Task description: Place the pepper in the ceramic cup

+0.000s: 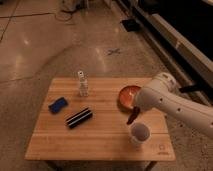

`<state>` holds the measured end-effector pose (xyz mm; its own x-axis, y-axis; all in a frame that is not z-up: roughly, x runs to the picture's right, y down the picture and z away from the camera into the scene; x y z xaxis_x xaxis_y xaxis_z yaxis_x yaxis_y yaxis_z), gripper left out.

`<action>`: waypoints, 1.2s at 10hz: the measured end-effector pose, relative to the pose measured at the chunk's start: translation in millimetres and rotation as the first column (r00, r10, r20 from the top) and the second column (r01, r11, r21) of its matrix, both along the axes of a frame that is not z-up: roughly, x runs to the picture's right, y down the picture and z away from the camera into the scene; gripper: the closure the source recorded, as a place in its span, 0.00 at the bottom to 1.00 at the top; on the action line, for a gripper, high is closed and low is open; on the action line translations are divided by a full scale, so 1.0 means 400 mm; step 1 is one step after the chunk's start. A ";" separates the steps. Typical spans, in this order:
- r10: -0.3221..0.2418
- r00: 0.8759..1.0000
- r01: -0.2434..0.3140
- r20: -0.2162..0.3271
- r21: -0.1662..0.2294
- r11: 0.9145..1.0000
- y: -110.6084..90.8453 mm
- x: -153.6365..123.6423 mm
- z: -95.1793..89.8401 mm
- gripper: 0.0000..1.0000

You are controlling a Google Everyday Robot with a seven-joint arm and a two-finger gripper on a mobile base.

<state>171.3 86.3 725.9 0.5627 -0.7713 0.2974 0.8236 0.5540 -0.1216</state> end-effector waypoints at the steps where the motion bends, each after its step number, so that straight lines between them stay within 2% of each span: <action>1: 0.014 1.000 -0.014 -0.006 0.001 1.000 0.013 0.025 -0.009 1.00; 3: 0.030 0.999 -0.030 -0.014 0.002 1.000 0.036 0.062 -0.022 0.98; 5: 0.043 0.999 -0.043 -0.016 -0.002 0.999 0.064 0.093 -0.036 0.78; 7: 0.042 0.999 -0.042 -0.003 -0.009 0.999 0.089 0.094 -0.041 0.57; 9: 0.044 0.999 -0.044 0.011 -0.011 0.999 0.108 0.093 -0.043 0.39; 10: 0.043 0.999 -0.043 0.023 -0.008 0.999 0.117 0.087 -0.042 0.25; 12: 0.038 0.999 -0.038 0.035 -0.004 0.999 0.121 0.078 -0.040 0.20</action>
